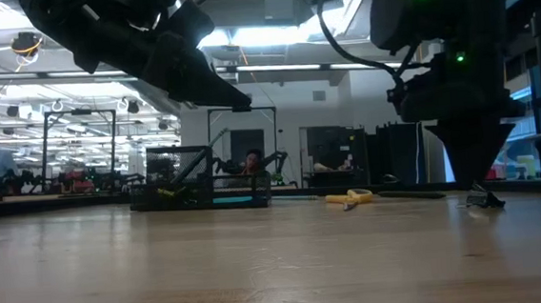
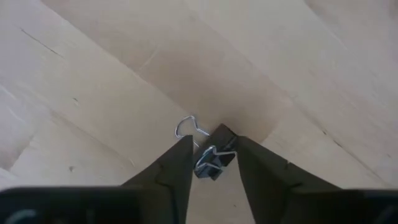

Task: Pick and place office supplies into organizer
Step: Put the black binder clip into the black desk organizer

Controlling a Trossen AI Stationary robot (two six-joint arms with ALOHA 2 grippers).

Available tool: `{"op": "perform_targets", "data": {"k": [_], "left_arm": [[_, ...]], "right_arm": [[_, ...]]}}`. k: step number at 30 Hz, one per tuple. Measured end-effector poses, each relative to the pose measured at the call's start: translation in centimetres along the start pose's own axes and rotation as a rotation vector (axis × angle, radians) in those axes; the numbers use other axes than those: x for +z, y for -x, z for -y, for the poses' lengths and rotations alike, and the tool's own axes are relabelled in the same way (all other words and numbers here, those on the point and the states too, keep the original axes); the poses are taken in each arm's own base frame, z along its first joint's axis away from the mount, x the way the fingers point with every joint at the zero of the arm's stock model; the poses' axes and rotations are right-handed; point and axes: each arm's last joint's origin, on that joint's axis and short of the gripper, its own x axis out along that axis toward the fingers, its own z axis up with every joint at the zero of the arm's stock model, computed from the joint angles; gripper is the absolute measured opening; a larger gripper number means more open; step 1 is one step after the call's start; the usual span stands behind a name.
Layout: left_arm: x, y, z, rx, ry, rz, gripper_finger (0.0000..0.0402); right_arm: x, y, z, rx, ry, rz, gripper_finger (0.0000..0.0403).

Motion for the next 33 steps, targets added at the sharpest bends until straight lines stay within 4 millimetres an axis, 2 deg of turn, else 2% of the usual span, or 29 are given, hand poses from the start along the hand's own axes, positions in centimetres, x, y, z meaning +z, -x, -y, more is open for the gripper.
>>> {"op": "perform_targets", "data": {"k": [13,24,33], "left_arm": [[-0.13,0.0,0.02,-0.002,0.0,-0.013,0.0086],[-0.2,0.0,0.03,-0.003,-0.001,-0.02,0.0086],[-0.2,0.0,0.03,-0.003,0.0,-0.021,0.0086]], "right_arm": [[0.18,-0.48,-0.02,-0.026,0.0,0.02,0.0074],[0.14,-0.68,-0.02,-0.038,0.004,0.013,0.0014],[0.14,-0.68,-0.03,-0.037,0.026,0.011,0.0015]]}}
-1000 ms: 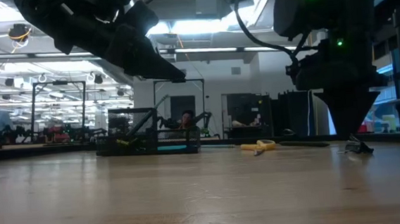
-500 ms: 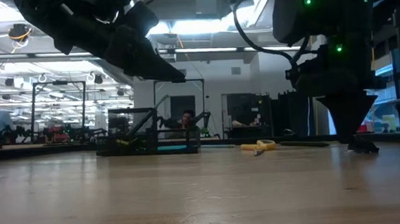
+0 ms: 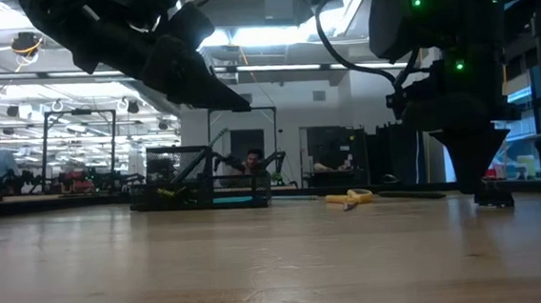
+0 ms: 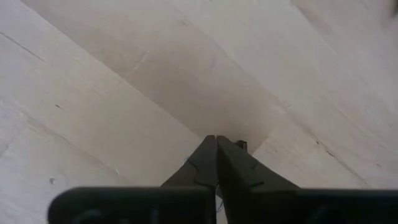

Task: Pick and place office supplies into organizer
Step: Put the black binder clip into the black desk organizer

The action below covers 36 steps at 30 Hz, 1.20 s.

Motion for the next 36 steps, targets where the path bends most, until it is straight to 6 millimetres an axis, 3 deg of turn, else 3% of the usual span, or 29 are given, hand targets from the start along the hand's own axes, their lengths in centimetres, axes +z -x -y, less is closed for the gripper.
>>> {"op": "perform_targets", "data": {"k": [11,25,36], "left_arm": [[0.0,0.0,0.0,0.0,0.001,0.0,0.0086],[0.0,0.0,0.0,0.0,0.001,0.0,0.0086],[0.0,0.0,-0.01,0.0,0.001,0.0,0.0086]], "right_arm": [[0.0,0.0,0.0,0.0,0.05,0.0,0.004],[-0.13,0.01,0.19,-0.016,0.06,-0.018,0.0158],[-0.35,0.03,0.45,-0.032,0.035,-0.059,0.0174]]}}
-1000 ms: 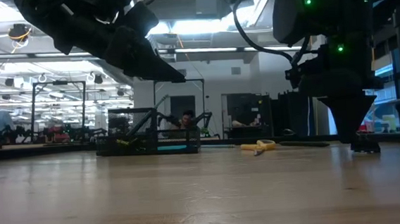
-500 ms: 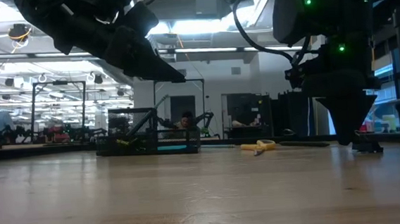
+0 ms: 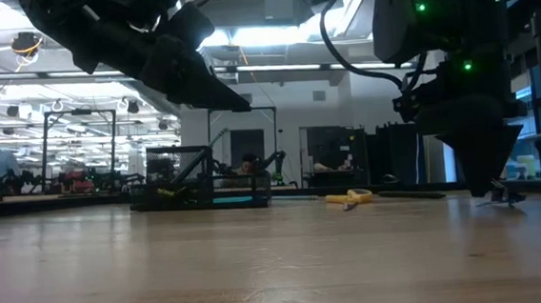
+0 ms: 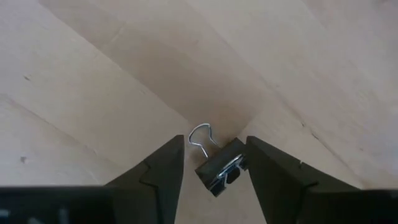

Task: Pick and place office supplies into organizer
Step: Put the black binder clip into the black desk organizer

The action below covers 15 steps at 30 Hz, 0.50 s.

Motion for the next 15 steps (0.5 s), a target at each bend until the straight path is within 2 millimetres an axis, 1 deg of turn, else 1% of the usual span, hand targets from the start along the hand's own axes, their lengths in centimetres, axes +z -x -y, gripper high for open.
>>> {"op": "perform_targets", "data": {"k": [7,11,15], "left_arm": [[0.0,0.0,0.01,-0.001,0.001,0.0,0.0086],[0.0,0.0,0.0,0.0,0.001,0.0,0.0086],[0.0,0.0,0.0,0.0,0.001,0.0,0.0086]], "right_arm": [[0.02,0.0,-0.19,0.029,0.025,-0.013,0.0174],[0.19,0.02,-0.5,0.06,0.026,0.004,0.0174],[0.44,0.06,-0.99,0.11,0.063,0.034,0.0174]]}}
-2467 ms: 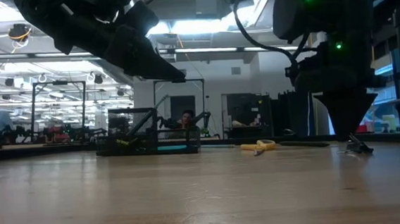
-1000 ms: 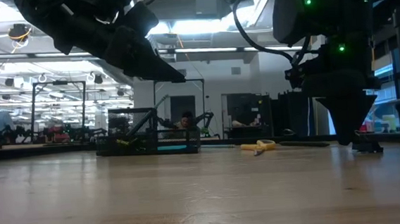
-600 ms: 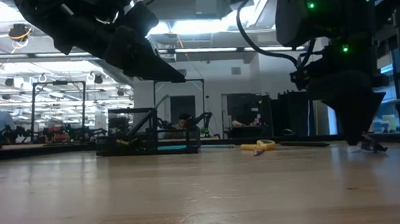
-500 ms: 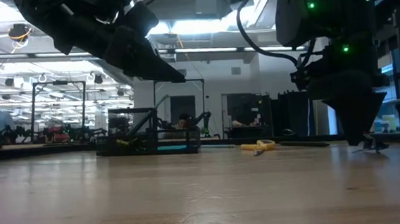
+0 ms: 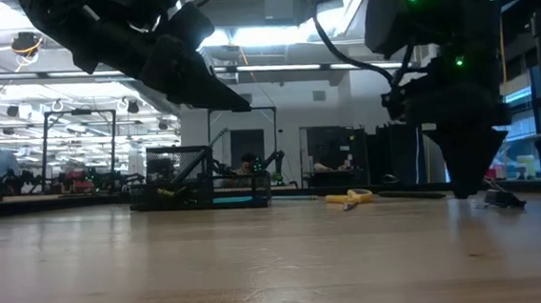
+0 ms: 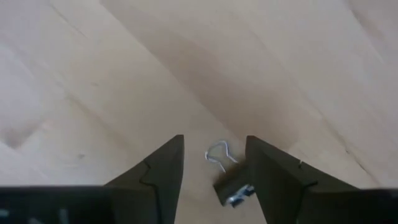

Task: Pick and place office supplies into organizer
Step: Put the black binder clip into the black desk organizer

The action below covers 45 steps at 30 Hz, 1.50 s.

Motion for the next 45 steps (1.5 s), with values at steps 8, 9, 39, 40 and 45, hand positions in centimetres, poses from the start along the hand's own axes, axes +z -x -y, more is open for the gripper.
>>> {"op": "perform_targets", "data": {"k": [8,9,39,40,45], "left_arm": [[0.0,0.0,0.0,-0.001,0.001,-0.002,0.0086],[0.0,0.0,0.0,-0.001,0.001,-0.003,0.0086],[-0.3,0.0,0.1,-0.005,0.007,-0.03,0.0086],[-0.3,0.0,0.0,-0.004,0.007,-0.03,0.0086],[-0.3,0.0,0.1,-0.005,0.007,-0.03,0.0086]], "right_arm": [[0.0,0.0,-0.3,0.038,0.031,-0.013,0.0174],[0.0,0.1,-0.4,0.052,0.035,-0.014,0.0174],[-1.4,3.8,-1.3,-0.133,-0.177,0.002,0.0175],[-1.5,3.6,-1.2,-0.138,-0.195,-0.001,0.0175],[-1.7,3.0,-1.1,-0.137,-0.201,0.0,0.0175]]}}
